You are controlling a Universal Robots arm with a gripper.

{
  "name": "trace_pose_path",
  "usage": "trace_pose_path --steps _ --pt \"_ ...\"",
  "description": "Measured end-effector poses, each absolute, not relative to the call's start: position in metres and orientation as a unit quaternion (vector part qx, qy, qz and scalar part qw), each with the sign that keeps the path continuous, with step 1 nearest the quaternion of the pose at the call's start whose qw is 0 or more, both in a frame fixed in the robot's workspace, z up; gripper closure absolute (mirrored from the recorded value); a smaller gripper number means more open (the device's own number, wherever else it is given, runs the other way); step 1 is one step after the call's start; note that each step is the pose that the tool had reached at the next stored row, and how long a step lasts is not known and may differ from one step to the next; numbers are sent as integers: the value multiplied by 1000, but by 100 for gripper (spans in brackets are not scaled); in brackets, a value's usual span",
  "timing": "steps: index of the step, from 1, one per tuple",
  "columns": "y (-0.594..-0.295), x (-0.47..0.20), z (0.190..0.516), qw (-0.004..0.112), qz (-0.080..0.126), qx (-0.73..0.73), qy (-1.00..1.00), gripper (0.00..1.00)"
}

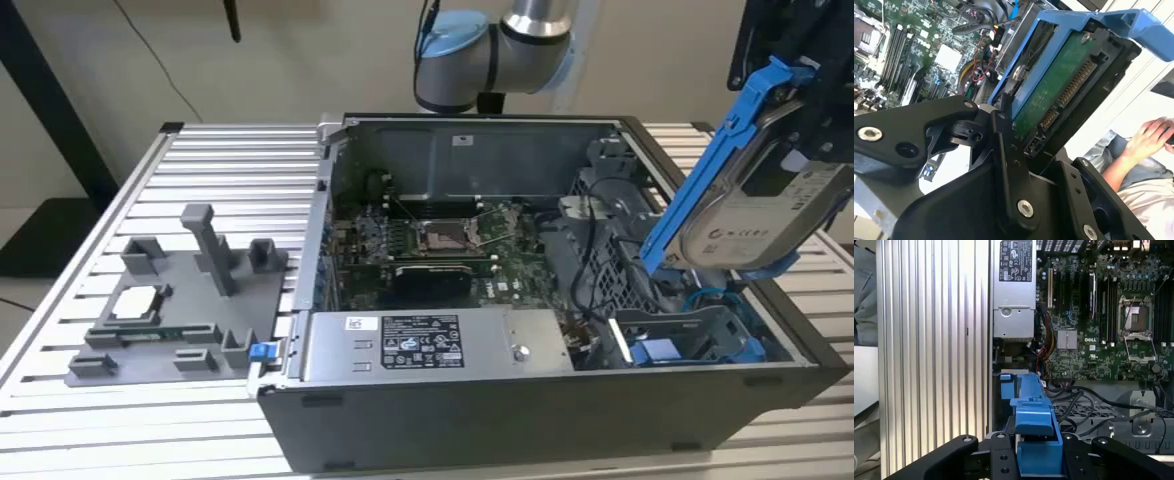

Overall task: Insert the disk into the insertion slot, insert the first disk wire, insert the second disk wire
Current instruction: 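Insert the disk into the insertion slot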

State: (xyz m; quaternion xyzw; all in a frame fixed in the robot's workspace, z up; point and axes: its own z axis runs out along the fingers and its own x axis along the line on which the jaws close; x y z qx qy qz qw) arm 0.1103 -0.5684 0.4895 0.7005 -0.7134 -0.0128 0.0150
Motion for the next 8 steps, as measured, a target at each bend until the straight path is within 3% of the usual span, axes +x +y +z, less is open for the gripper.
trace_pose_path --steps 8 --pt "-569 110 488 15 -13 701 -713 100"
